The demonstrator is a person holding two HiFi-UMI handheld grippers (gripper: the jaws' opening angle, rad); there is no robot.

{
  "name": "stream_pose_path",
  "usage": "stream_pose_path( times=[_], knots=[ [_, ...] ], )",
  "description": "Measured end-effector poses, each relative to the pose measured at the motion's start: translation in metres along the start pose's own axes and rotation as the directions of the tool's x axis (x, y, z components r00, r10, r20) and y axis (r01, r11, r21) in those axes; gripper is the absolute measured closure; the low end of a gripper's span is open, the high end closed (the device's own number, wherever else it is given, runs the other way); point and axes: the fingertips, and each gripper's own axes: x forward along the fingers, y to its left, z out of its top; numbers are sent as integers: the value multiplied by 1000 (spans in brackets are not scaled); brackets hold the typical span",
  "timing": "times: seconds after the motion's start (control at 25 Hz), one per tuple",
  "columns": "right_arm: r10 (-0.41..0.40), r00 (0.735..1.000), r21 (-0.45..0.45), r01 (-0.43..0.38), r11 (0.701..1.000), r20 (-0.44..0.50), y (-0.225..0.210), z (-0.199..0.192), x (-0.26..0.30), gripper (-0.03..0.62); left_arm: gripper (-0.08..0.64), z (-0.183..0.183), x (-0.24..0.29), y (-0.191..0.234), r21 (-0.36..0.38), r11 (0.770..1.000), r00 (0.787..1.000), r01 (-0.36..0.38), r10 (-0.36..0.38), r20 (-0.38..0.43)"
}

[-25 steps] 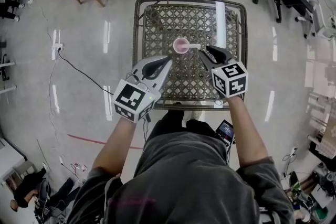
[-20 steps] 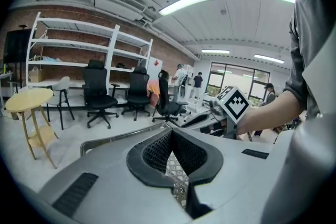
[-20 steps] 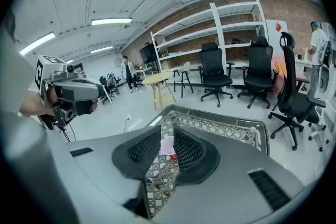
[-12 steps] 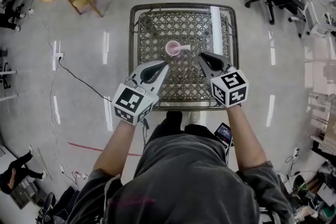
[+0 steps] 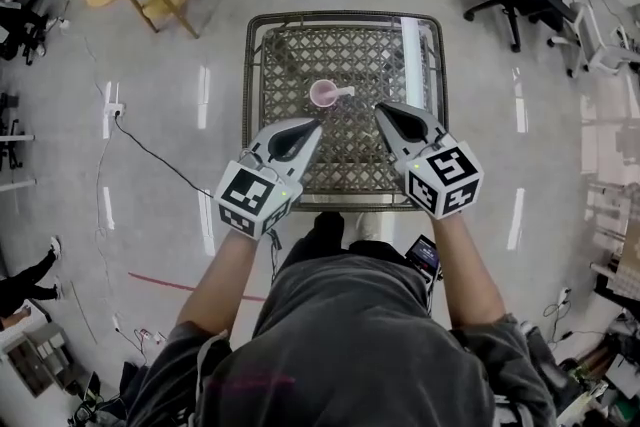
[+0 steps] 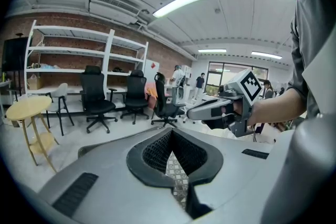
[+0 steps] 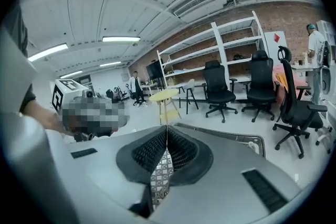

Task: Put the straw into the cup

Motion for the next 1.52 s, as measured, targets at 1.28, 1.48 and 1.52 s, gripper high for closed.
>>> stream_pose_path(
  times=[1.28, 1.48, 1.52],
  knots=[
    [76, 997, -48, -75, 996, 12, 2, 19, -31, 578, 551, 29, 30, -18, 29, 1000, 1000, 4, -4, 9],
    [80, 997, -50, -80, 996, 12, 1, 19, -35, 578, 551, 31, 33, -23, 29, 1000, 1000, 2, -2, 12],
    [81, 997, -51, -81, 995, 12, 2, 19, -36, 578, 551, 31, 32, -24, 29, 1000, 1000, 1, -2, 13]
  ],
)
